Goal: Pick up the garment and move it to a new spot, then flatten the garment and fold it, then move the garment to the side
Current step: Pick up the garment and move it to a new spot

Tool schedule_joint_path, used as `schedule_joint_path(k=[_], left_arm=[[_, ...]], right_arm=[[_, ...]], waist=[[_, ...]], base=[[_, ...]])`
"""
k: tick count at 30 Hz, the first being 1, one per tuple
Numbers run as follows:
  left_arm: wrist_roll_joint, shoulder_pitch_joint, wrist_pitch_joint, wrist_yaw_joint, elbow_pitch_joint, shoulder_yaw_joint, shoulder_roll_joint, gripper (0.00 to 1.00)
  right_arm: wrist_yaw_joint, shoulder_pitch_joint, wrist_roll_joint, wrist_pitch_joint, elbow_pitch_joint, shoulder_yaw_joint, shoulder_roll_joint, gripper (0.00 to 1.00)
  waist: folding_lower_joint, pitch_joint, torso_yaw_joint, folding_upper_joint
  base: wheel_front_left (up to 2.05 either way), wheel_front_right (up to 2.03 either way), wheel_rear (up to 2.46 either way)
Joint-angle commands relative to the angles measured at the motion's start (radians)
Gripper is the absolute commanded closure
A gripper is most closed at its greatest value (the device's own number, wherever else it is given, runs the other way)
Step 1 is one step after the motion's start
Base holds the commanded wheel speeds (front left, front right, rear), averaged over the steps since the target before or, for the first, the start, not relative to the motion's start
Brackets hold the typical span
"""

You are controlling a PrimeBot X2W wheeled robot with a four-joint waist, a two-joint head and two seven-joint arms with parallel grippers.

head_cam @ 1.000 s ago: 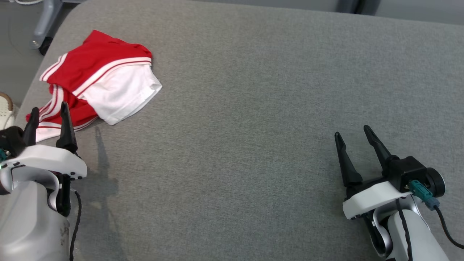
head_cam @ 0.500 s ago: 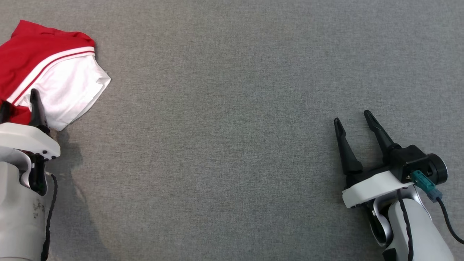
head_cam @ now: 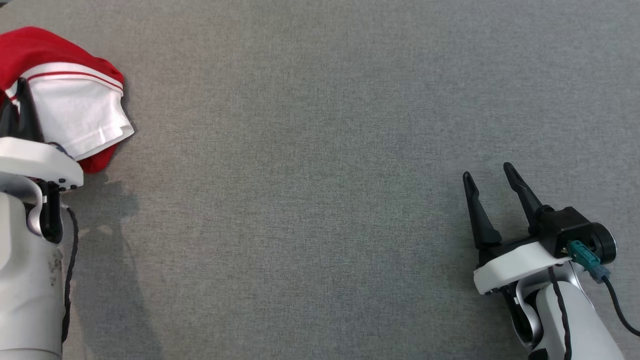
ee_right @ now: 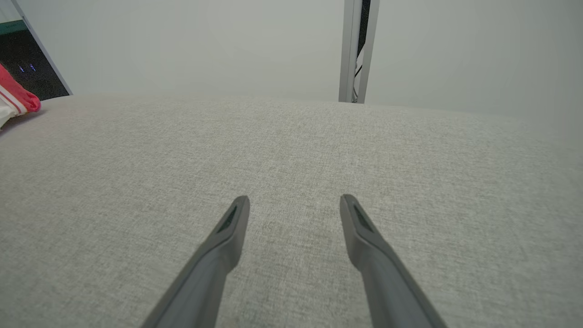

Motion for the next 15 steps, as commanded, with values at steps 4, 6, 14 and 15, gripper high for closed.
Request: schedule_joint_path(k=[4,6,14,15], left_arm=[[0.046,-0.002,-0.002,-0.016,-0.113,-0.063,-0.027,1.00],[0.059,-0.001,-0.002,-0.021,-0.151,-0.102,-0.047,1.00],[0.029,0.063,-0.002,-0.022,-0.269,-0.398,-0.155,1.00],[0.015,0.075,-0.002,-0.022,-0.277,-0.442,-0.164,1.00]], right_arm=[[0.000,0.020,0.046,0.000,0.010,0.004,-0.004,0.00],[0.000,0.026,0.066,0.000,0.014,0.004,-0.005,0.00],[0.000,0.065,0.118,0.000,0.023,0.003,-0.004,0.00],[0.000,0.068,0.123,0.000,0.024,0.003,-0.005,0.00]], waist=[[0.0000,-0.065,-0.023,0.0000],[0.0000,-0.087,-0.033,0.0000],[0.0000,-0.162,-0.096,0.0000],[0.0000,-0.169,-0.105,0.0000]], base=[[0.00,0.00,0.00],[0.00,0.00,0.00],[0.00,0.00,0.00],[0.00,0.00,0.00]])
